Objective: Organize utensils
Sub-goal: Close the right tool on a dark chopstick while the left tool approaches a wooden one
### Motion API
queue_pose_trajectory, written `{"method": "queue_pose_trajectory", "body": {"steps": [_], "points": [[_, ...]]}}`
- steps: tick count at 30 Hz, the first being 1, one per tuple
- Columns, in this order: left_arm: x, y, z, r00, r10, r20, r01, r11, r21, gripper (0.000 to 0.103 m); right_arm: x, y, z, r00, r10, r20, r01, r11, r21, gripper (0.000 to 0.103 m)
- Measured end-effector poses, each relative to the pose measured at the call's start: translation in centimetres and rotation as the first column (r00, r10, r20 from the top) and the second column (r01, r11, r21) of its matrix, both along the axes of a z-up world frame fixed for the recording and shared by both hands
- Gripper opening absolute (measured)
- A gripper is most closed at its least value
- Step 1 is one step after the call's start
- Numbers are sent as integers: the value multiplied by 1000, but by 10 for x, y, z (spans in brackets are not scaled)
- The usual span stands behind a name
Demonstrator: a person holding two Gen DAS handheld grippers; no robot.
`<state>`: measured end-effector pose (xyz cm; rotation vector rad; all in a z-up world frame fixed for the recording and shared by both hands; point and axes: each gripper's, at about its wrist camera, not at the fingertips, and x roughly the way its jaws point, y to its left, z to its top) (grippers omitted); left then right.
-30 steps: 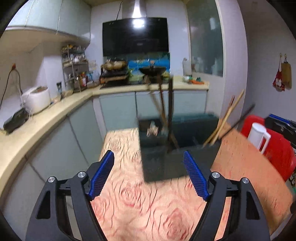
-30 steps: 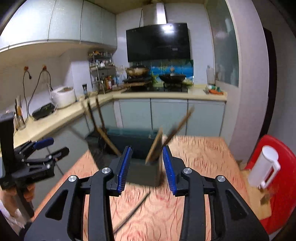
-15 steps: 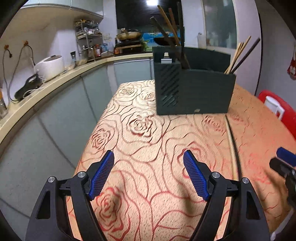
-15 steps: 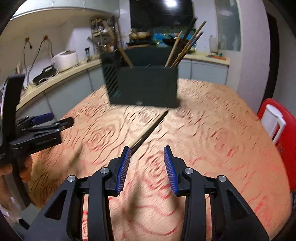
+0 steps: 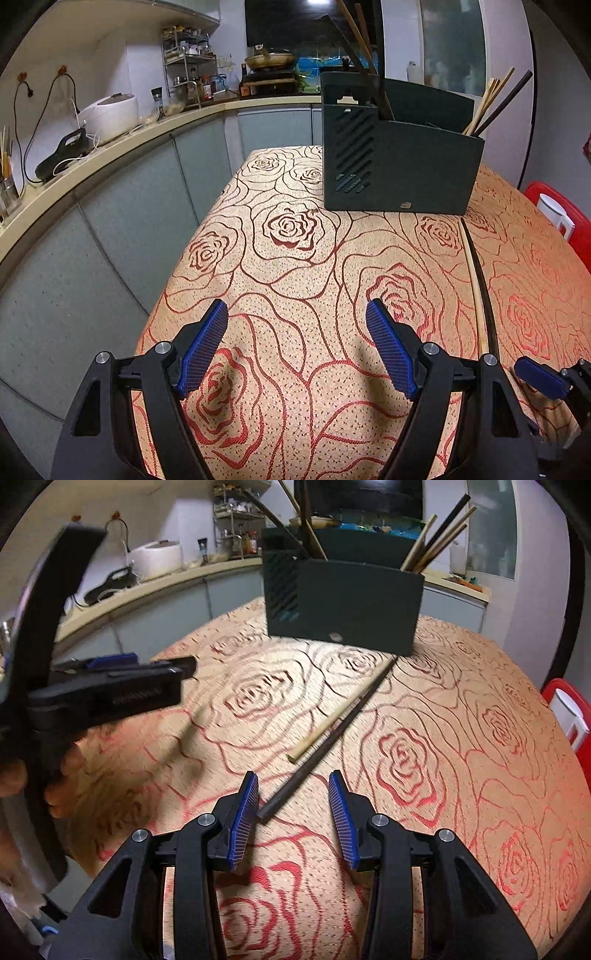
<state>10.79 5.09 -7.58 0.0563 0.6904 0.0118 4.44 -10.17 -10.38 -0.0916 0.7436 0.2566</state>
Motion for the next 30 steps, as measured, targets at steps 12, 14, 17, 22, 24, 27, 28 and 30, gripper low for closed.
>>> {"method": "queue_pose_trajectory", "body": {"steps": [12, 14, 17, 22, 24, 27, 28, 30], "points": [[-8, -16, -2, 998, -57, -3, 57, 998, 4, 75, 0, -43, 0, 993, -122, -5, 122, 993, 4, 33], [-11, -22, -3, 997, -78, -2, 78, 997, 6, 75, 0, -50, 0, 991, -131, -4, 131, 991, 2, 27], [-16, -33, -3, 992, -125, 4, 125, 992, 14, 75, 2, -58, -1, 989, -149, -5, 149, 989, 6, 23], [-23, -51, -3, 976, -217, 5, 217, 976, -2, 74, 2, -66, -1, 987, -162, -4, 162, 987, 4, 14], [-25, -58, -4, 968, -251, 1, 251, 968, -18, 74, 2, -67, -1, 987, -163, -5, 163, 987, 5, 14], [-28, -71, -5, 945, -327, -7, 327, 945, -31, 73, 2, -68, -1, 986, -165, -7, 165, 986, 7, 12], [-28, -75, -7, 939, -343, -12, 343, 939, -30, 69, 2, -69, -1, 986, -165, -8, 165, 986, 9, 12], [-26, -81, -10, 931, -365, -30, 364, 931, -23, 57, 2, -70, -1, 986, -166, -12, 166, 986, 16, 11]]}}
